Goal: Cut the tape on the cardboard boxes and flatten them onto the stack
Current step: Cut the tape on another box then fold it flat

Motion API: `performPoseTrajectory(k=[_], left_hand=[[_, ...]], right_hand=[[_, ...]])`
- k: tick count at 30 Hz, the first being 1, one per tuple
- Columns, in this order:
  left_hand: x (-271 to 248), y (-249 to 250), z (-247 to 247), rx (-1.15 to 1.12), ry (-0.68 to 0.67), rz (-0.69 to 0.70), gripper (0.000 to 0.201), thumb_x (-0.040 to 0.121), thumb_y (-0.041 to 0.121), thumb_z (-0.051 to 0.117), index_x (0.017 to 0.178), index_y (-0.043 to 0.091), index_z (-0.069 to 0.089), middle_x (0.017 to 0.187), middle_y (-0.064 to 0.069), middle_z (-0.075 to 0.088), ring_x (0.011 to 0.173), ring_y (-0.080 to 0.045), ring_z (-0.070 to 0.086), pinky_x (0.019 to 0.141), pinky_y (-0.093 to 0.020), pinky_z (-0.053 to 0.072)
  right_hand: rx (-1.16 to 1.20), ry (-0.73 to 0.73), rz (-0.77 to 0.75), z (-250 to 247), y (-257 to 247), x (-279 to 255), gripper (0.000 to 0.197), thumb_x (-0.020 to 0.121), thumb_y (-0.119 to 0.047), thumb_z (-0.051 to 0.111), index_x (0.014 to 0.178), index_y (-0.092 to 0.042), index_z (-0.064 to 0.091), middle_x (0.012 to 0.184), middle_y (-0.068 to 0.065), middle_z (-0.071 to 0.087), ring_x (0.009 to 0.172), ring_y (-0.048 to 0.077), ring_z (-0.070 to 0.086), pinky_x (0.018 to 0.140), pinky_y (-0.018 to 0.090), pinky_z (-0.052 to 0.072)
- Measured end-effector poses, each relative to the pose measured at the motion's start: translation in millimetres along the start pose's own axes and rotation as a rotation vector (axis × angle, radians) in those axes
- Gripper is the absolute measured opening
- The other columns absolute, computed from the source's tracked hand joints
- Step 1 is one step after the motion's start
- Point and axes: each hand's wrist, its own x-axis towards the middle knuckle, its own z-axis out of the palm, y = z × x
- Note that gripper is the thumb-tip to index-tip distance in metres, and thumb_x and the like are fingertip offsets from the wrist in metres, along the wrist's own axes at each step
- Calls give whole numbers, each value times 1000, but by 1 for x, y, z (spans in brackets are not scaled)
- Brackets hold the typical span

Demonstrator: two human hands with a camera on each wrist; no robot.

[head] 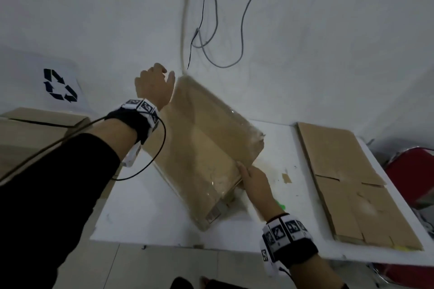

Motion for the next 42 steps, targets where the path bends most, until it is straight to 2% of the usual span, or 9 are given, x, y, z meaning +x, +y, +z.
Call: performPoseTrajectory(k=[6, 9, 14, 16, 22, 26, 31, 39, 42], left_hand=[[-89, -29, 41, -142, -347, -515, 76, 92, 58, 47, 141, 1, 35, 144, -27, 37, 132, -43, 36, 110, -48, 29], [-154, -34, 50, -537, -684, -787, 108, 74, 88, 36, 152, 15, 20, 156, -18, 20, 142, -37, 22, 117, -50, 15], [-204, -17, 42, -1074, -1007, -1161, 68, 90, 61, 46, 125, 3, 49, 88, -14, 71, 68, -27, 69, 67, -35, 57], [-205, -16, 42, -1210, -941, -1106, 52, 95, 48, 47, 120, 4, 54, 84, -11, 72, 68, -24, 70, 51, -26, 53], [-198, -38, 47, -1597, -445, -945, 45, 102, 28, 29, 88, 8, 67, 78, -11, 62, 78, -25, 54, 63, -31, 53], [-193, -17, 60, -1332, -685, -592, 33, 96, 21, 50, 127, 9, 55, 121, -6, 62, 116, -24, 55, 99, -38, 45], [-177, 16, 67, -1109, -773, -407, 71, 83, 55, 60, 141, 19, 40, 129, 9, 55, 114, -7, 55, 102, -30, 42], [-166, 9, 65, -372, -411, 95, 60, 83, 76, 38, 71, 25, 67, 60, 14, 59, 55, 1, 53, 54, -12, 35], [-162, 4, 65, -304, -322, 249, 82, 86, 79, 16, 84, 23, 76, 76, 11, 71, 72, 5, 55, 98, -33, 44]], right_hand=[[154, 53, 213, 7, 6, 9, 49, 106, -35, 35, 99, 1, 67, 102, 18, 67, 98, 33, 61, 89, 41, 47], [247, 21, 277, 15, -1, 2, 46, 106, -36, 37, 101, -1, 67, 103, 15, 67, 99, 32, 61, 80, 33, 43], [466, 13, 322, 14, -18, -5, 23, 103, -27, 47, 81, -22, 55, 83, -7, 58, 76, 6, 54, 55, 9, 41], [507, -15, 328, 13, -16, -3, 11, 100, -27, 54, 100, -17, 58, 90, -8, 60, 83, 7, 57, 57, 6, 40], [639, 214, 431, 7, -5, 1, 94, 77, -16, 83, 144, -11, 18, 126, 6, 47, 116, 20, 47, 101, 30, 39], [697, 275, 480, 5, -10, 5, 134, 70, -9, 88, 148, -24, -20, 125, 7, 42, 117, 20, 42, 106, 32, 31], [661, 233, 472, 13, -4, 8, 130, 68, -19, 89, 152, -15, -10, 147, 12, 40, 134, 30, 41, 112, 40, 32], [735, 342, 399, 8, 4, 27, 120, 70, -10, 87, 150, -22, -2, 139, 9, 50, 110, 17, 49, 106, 36, 38], [716, 349, 390, 7, -1, 50, 115, 72, -6, 85, 148, -20, -1, 142, 12, 45, 113, 16, 46, 106, 35, 39]])
